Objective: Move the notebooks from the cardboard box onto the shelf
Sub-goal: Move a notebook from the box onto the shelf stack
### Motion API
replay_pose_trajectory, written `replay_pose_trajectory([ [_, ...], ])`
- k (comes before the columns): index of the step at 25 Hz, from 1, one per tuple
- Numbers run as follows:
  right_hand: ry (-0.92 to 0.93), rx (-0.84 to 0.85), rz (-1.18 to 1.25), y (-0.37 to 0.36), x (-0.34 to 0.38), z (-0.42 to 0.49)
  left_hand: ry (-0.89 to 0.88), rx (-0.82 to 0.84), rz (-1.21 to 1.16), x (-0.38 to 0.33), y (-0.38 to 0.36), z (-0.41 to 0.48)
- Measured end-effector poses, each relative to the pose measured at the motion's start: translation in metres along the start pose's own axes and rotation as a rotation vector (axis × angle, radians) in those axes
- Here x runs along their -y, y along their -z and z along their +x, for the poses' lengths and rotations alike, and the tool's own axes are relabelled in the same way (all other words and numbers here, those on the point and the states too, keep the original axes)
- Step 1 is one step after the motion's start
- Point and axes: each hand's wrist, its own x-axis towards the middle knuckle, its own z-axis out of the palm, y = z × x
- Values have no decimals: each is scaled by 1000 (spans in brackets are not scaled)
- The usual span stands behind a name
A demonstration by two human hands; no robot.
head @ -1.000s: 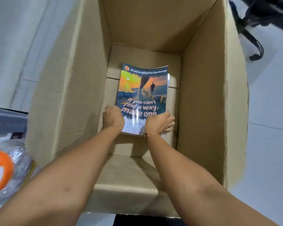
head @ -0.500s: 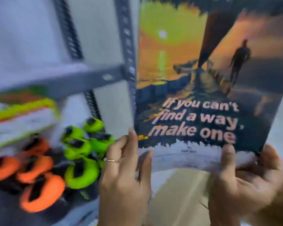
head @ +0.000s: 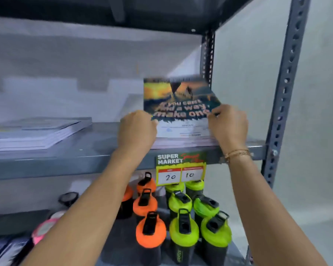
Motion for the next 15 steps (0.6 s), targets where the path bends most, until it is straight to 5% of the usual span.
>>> replay_pose_trajectory([
  [3,-158,327,-168,-1,-7,6,101,211,77,8,-7,15],
  [6,-140,339,-163,4,-5,3,127,242,200,-2,0,13],
  [9,100,-126,79,12,-26,-21,-85,-36,299,-25,-12,-9],
  [12,268,-735,287,34,-83,-80,-609,-319,127,-71,-61,-64],
  [15,-11,-731,93,31,-200,-164,-914,110,-217,-126,-154,-161],
])
